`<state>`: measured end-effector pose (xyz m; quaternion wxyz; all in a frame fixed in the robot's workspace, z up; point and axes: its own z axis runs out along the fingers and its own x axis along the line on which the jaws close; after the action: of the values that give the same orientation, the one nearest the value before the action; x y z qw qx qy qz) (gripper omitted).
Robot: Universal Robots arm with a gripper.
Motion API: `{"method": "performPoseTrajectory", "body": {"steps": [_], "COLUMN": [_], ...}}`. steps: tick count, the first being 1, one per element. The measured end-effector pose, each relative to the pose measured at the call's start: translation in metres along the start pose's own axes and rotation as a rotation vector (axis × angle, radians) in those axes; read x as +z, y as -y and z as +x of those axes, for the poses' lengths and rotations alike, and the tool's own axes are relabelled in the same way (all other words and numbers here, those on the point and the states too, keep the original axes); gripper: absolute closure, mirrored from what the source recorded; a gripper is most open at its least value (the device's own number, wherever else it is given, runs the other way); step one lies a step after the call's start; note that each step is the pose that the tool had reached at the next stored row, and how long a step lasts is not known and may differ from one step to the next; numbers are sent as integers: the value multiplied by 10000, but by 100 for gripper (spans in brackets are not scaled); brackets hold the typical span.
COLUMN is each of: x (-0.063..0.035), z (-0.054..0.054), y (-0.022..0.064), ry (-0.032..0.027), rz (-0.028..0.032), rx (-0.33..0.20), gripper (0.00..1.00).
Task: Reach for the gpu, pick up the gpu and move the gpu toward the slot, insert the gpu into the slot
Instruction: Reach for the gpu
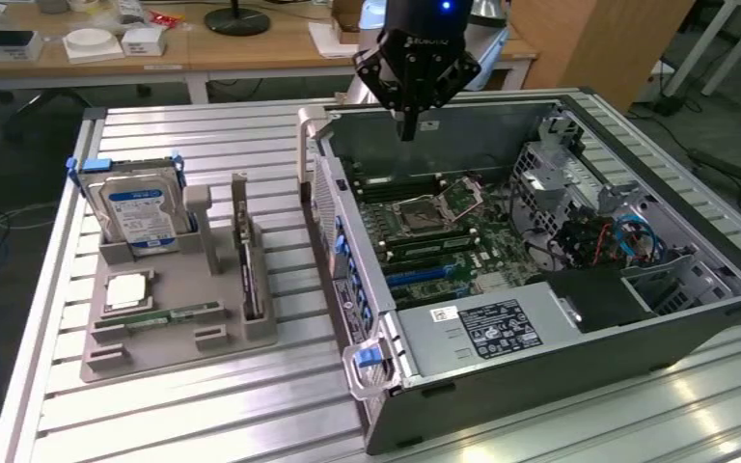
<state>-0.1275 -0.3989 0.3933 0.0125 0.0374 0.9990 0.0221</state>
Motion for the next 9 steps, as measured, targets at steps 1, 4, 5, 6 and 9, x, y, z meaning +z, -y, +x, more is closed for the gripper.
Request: {"method": "performPoseTrajectory", "body": {"steps": [1, 4, 5, 6, 9], "x": [0, -2, -3, -4, -6], "z": [23, 103, 134, 164, 244], "y": [2, 7, 10, 12, 18], "ry": [0, 1, 0, 0, 0], "rz": [0, -1, 0, 0, 0], "rx": [1, -1, -2, 0, 0], "gripper": [90, 90, 90, 90, 90]}}
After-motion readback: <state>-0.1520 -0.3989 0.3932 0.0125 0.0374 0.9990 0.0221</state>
